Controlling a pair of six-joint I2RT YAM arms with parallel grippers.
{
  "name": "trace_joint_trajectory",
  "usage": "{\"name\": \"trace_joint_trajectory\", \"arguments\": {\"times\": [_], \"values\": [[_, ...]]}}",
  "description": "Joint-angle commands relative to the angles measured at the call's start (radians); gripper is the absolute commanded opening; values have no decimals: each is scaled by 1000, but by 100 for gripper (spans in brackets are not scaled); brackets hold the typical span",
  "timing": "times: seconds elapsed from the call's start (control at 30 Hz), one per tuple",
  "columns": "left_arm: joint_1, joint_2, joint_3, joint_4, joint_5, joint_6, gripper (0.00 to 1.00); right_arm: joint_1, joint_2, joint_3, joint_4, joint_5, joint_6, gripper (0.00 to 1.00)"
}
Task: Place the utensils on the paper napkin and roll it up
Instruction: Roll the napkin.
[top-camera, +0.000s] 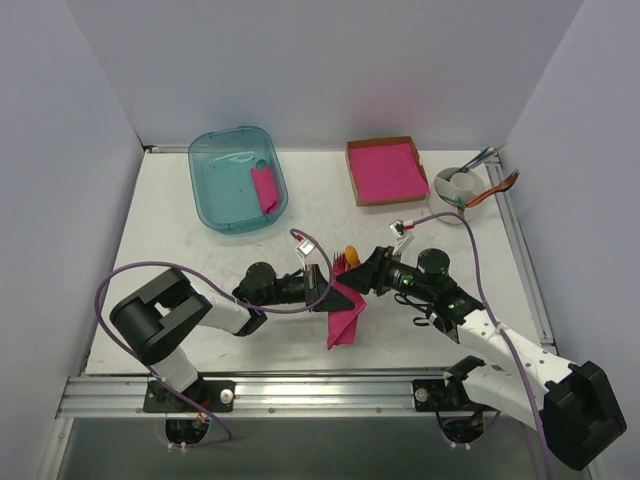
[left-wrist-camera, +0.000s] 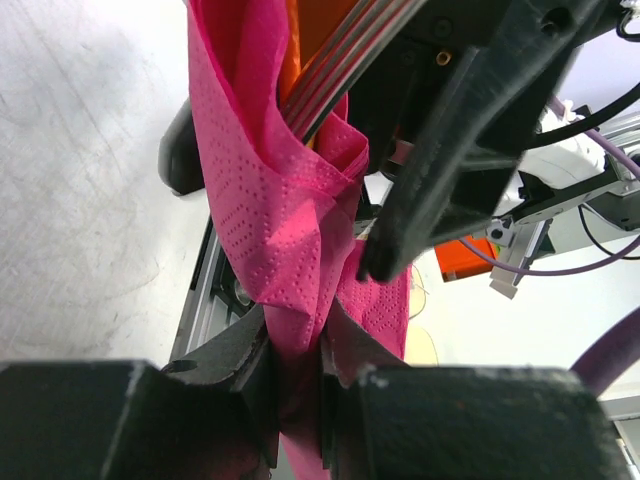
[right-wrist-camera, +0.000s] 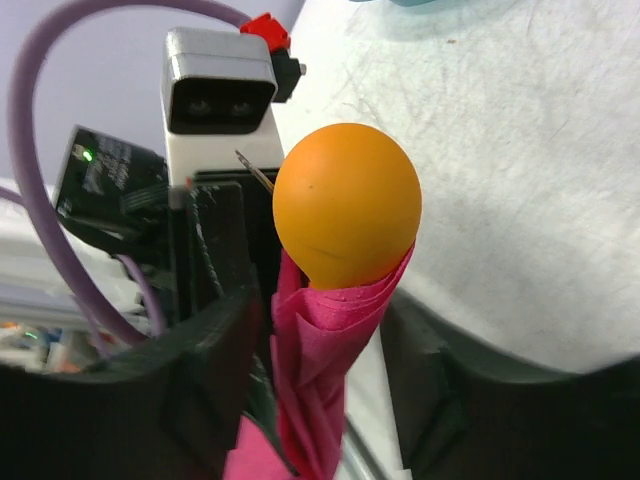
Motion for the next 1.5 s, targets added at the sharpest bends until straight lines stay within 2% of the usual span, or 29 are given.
{"name": "trace_joint_trajectory", "arguments": {"times": [0.0,0.07,0.17,0.27,0.5,0.67,0.73,0.8,0.97,1.07,1.1,1.23,1.33,1.47], "values": [[-4,-46,39,296,30,-19,4,-7,3,3,76,-43,-15,57],[-4,-49,39,294,31,-20,4,-7,9,-6,110,-55,5,66],[-2,-55,46,293,37,-24,4,-7,20,-21,136,-69,14,71],[-4,-61,55,296,45,-33,3,-7,32,-41,190,-83,37,63],[-16,-72,59,296,51,-37,3,-7,47,-56,271,-97,74,36],[-19,-63,58,297,54,-36,3,-8,32,-52,291,-90,85,29],[-19,-61,56,297,59,-36,3,-8,28,-50,291,-90,86,29],[-21,-60,56,294,59,-36,3,-7,26,-47,288,-89,86,36],[-27,-54,56,296,62,-36,3,-7,32,-47,305,-92,94,39],[-28,-52,53,296,62,-34,3,-8,34,-44,311,-95,97,30],[-28,-54,52,294,61,-33,3,-7,35,-44,311,-95,97,20],[-30,-51,49,291,61,-25,4,-7,37,-46,314,-98,106,4],[-28,-46,49,283,61,-16,9,-5,32,-53,323,-97,117,0],[-28,-41,49,282,62,-5,29,-7,20,-69,334,-86,137,0]]}}
